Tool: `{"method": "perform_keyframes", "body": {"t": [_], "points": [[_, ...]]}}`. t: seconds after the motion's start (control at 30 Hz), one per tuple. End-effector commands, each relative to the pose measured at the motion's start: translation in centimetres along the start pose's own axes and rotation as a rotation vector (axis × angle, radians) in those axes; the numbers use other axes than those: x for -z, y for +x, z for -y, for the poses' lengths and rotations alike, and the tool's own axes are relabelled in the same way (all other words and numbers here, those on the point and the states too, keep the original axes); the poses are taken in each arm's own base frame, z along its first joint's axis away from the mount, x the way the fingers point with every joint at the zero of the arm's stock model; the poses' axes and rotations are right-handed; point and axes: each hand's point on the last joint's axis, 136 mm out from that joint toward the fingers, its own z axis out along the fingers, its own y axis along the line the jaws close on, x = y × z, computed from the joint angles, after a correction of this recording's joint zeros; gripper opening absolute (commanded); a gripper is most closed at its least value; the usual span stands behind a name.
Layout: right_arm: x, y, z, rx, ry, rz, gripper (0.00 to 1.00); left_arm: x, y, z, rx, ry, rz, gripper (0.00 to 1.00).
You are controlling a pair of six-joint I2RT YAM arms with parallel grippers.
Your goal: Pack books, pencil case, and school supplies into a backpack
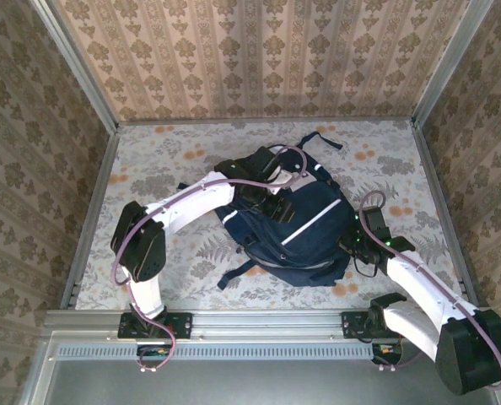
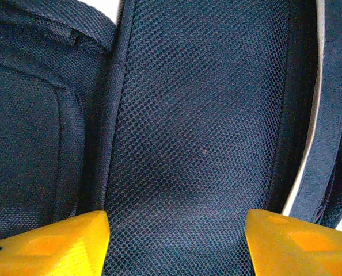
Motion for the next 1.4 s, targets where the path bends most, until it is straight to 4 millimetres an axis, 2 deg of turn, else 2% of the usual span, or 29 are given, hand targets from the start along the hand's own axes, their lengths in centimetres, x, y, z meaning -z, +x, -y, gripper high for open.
{"method": "perform_keyframes", "body": {"t": [0.0,0.27,0.4,0.5,0.87,1.03,1.27,1.37], "points": [[-0.2,0.4,-1.2,0.021,-0.051,-0.037,0.16,-0.9,0.8,-0.8,0.026,-0.005,-0.033,0.65],[-0.3,0.4,-1.4,0.029,-0.054,-0.042,0.16,-0.8,0.8,-1.0,0.033,0.002,-0.030,0.66],[-0.4,0.6,-1.2,0.028,-0.050,-0.048,0.16,1.3,-0.5,-1.0,0.033,0.006,0.042,0.66],[-0.5,0.7,-1.1,0.025,-0.053,-0.048,0.16,2.0,-1.0,-1.1,0.042,0.018,0.058,0.66],[-0.6,0.8,-1.0,0.023,-0.056,-0.052,0.17,1.4,-0.7,-1.9,0.059,0.014,0.051,0.66],[-0.8,0.9,-1.0,0.021,-0.056,-0.055,0.17,-0.2,0.1,-1.2,0.065,0.058,0.008,0.66],[-0.6,0.6,-1.4,0.035,-0.065,-0.052,0.18,-3.1,2.1,2.1,0.032,0.132,-0.082,0.63],[-0.6,0.4,-1.9,0.048,-0.074,-0.051,0.18,-4.2,2.8,2.8,0.035,0.152,-0.114,0.62]]}}
